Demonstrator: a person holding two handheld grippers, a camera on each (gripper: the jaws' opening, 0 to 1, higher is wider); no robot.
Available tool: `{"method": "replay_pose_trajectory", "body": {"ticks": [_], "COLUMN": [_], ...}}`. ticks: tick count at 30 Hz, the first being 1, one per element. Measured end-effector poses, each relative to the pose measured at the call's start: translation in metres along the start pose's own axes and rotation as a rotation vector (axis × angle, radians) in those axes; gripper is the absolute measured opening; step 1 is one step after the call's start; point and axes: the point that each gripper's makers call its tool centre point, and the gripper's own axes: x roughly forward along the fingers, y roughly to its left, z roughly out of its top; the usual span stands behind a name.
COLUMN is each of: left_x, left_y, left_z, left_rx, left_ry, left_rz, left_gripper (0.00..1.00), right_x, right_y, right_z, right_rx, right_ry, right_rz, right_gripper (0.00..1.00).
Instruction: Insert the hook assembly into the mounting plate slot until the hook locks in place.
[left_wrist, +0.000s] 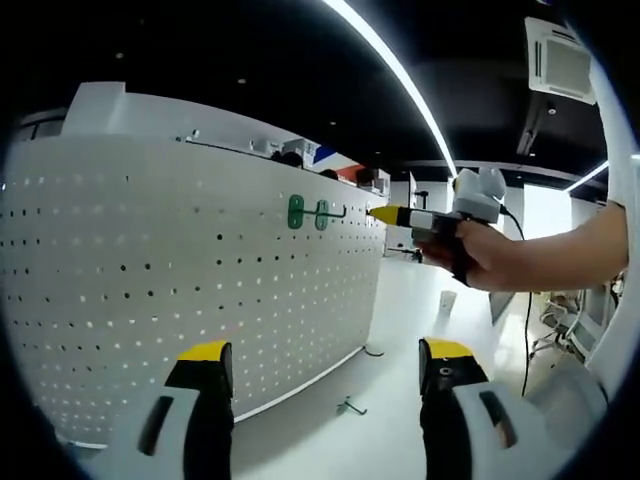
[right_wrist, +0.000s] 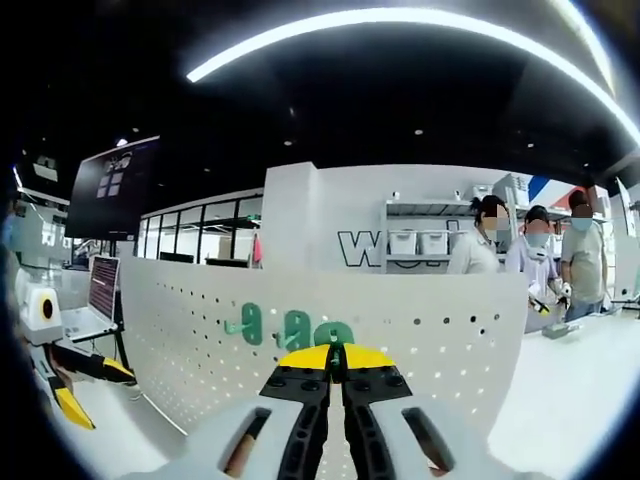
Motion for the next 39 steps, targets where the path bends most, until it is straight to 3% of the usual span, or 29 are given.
{"method": "replay_pose_trajectory", "body": {"ticks": [39], "left_x": [-0.015], "left_y": [0.008], "left_z": [0.003], "left_rx": [-0.016], "left_ry": [-0.019], "left_rz": [0.042], "left_gripper": [0.79], "right_x": [0.033], "right_y": [-0.014], "right_z": [0.0], "right_rx": [0.011], "right_ry": [-0.029], "right_rz": [-0.055], "right_gripper": [0.01]}}
